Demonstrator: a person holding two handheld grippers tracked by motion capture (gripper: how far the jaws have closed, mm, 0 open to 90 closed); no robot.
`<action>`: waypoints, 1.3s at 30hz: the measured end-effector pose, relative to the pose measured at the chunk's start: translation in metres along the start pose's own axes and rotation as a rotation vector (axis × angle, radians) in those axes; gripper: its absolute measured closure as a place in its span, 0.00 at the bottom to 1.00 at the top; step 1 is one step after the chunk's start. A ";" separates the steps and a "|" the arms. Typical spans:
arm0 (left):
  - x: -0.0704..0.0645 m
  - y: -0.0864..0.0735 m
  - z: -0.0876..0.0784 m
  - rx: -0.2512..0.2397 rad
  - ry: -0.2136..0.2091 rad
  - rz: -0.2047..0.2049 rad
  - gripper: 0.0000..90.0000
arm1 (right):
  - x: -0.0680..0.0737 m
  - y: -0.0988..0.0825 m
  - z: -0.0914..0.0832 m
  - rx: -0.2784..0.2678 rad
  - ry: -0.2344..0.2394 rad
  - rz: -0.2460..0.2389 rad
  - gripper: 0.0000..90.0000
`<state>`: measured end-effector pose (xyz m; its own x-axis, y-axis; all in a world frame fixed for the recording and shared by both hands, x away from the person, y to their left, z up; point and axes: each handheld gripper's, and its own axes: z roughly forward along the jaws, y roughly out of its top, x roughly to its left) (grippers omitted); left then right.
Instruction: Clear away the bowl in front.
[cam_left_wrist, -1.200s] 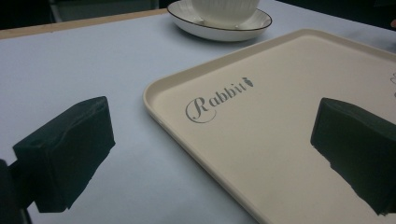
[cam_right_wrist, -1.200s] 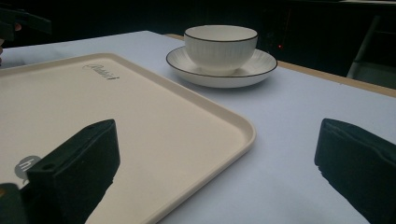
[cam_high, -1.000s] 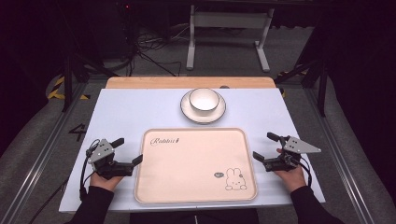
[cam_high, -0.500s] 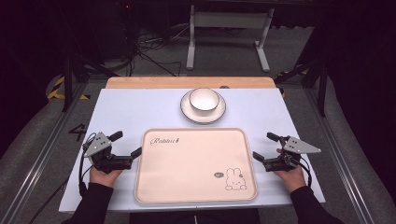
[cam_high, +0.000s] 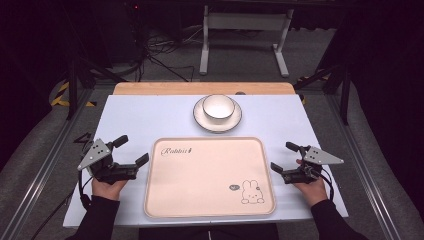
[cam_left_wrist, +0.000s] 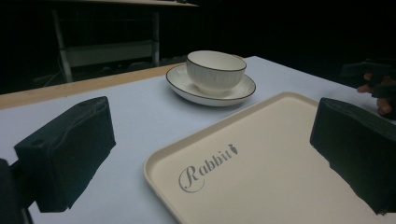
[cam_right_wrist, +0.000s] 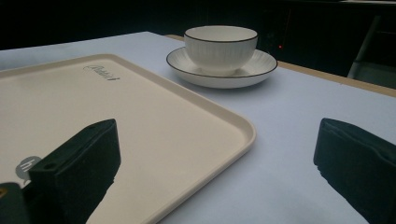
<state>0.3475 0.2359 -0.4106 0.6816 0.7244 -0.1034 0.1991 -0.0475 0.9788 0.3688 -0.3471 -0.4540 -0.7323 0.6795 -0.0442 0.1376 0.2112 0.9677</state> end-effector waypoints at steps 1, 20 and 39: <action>-0.001 0.002 -0.001 -0.005 0.000 0.002 0.01 | 0.000 0.000 0.000 -0.001 0.000 0.000 0.01; -0.011 0.022 -0.010 -0.078 -0.036 0.052 0.00 | 0.000 0.000 0.000 -0.001 -0.001 0.002 0.01; -0.028 0.035 0.028 0.007 -0.124 0.062 0.00 | 0.000 0.000 0.000 0.001 -0.003 0.005 0.01</action>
<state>0.3548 0.1950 -0.3783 0.7742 0.6297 -0.0644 0.1585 -0.0943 0.9828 0.3690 -0.3475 -0.4540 -0.7299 0.6824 -0.0402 0.1417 0.2086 0.9677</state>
